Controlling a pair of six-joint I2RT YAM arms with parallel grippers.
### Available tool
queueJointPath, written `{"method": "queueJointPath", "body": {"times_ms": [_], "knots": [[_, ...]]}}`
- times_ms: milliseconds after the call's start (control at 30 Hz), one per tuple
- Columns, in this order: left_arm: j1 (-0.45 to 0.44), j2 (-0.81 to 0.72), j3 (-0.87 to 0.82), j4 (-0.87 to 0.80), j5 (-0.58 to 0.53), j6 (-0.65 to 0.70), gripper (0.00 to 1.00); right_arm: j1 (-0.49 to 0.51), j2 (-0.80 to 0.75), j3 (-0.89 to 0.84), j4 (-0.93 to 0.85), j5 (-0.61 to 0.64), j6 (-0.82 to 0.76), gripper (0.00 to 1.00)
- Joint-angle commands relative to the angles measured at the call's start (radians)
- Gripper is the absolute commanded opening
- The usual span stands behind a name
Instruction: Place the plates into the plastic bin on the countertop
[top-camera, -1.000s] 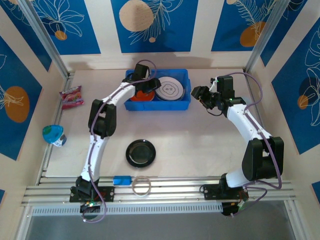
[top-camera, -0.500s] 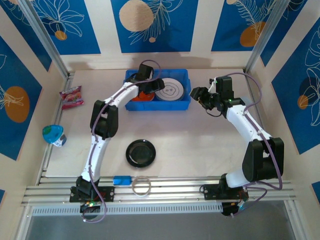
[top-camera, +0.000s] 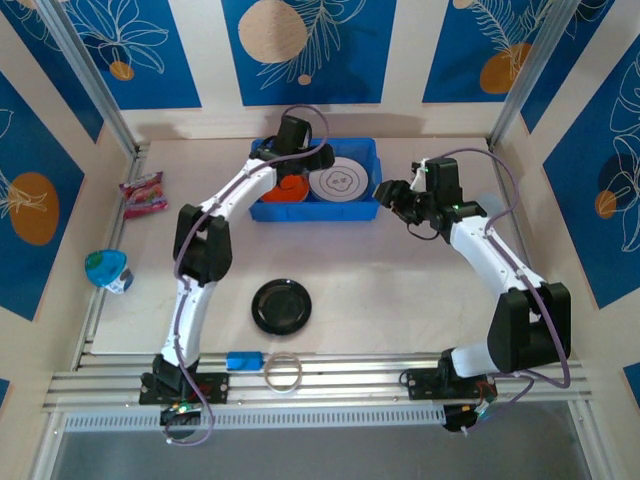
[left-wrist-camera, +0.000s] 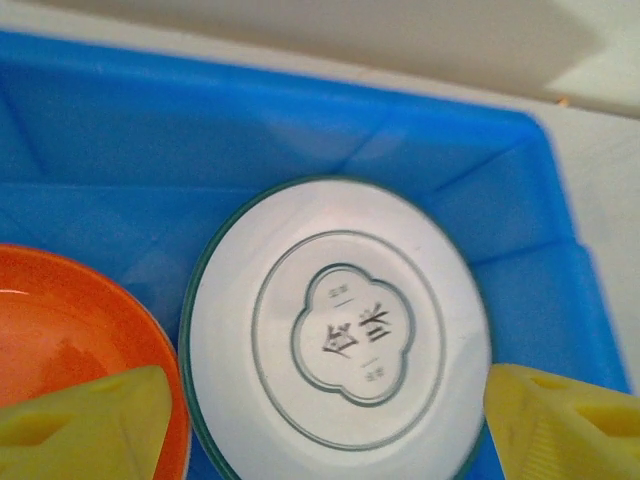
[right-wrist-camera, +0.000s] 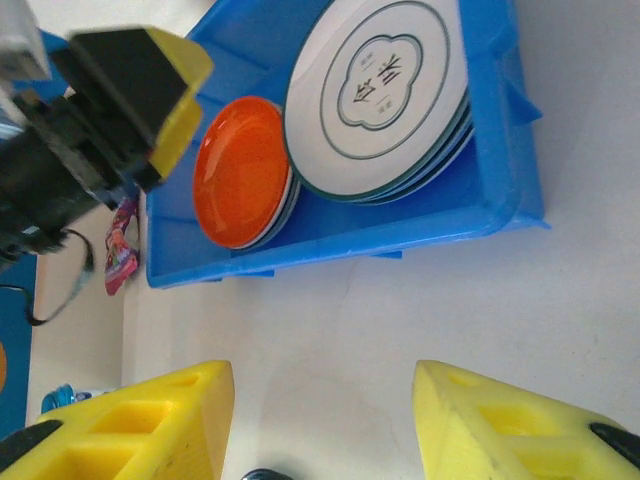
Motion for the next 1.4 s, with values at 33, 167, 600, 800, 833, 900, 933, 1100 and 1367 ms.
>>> {"method": "queueJointPath", "body": {"times_ms": [33, 167, 600, 800, 833, 900, 933, 1100, 1367], "knots": [[-0.037, -0.212, -0.143, 0.071, -0.051, 0.077, 0.82, 0.058, -0.039, -0.025, -0.048, 0.03, -0.057, 0.51], [-0.058, -0.415, -0.398, 0.122, -0.066, 0.113, 0.83, 0.138, -0.069, -0.049, -0.08, 0.076, -0.102, 0.51], [-0.091, -1.01, -1.029, 0.08, -0.061, 0.139, 0.82, 0.365, -0.134, -0.137, -0.112, 0.098, -0.182, 0.46], [-0.091, -1.166, -1.186, -0.009, 0.007, 0.064, 0.82, 0.425, -0.093, -0.146, -0.122, 0.039, -0.188, 0.46], [-0.092, -1.191, -1.22, -0.006, 0.022, 0.045, 0.82, 0.432, -0.079, -0.15, -0.119, 0.025, -0.186, 0.46], [-0.092, -1.231, -1.282, -0.001, 0.034, 0.013, 0.82, 0.437, -0.045, -0.156, -0.11, -0.008, -0.177, 0.47], [-0.092, -1.25, -1.308, -0.004, 0.035, -0.001, 0.82, 0.438, -0.032, -0.165, -0.096, -0.027, -0.169, 0.46], [-0.093, -1.295, -1.4, -0.016, 0.025, -0.046, 0.82, 0.444, 0.05, -0.184, -0.039, -0.098, -0.152, 0.33], [-0.087, -1.298, -1.506, 0.045, 0.048, -0.091, 0.81, 0.465, 0.216, -0.134, -0.042, -0.199, -0.182, 0.39]]}}
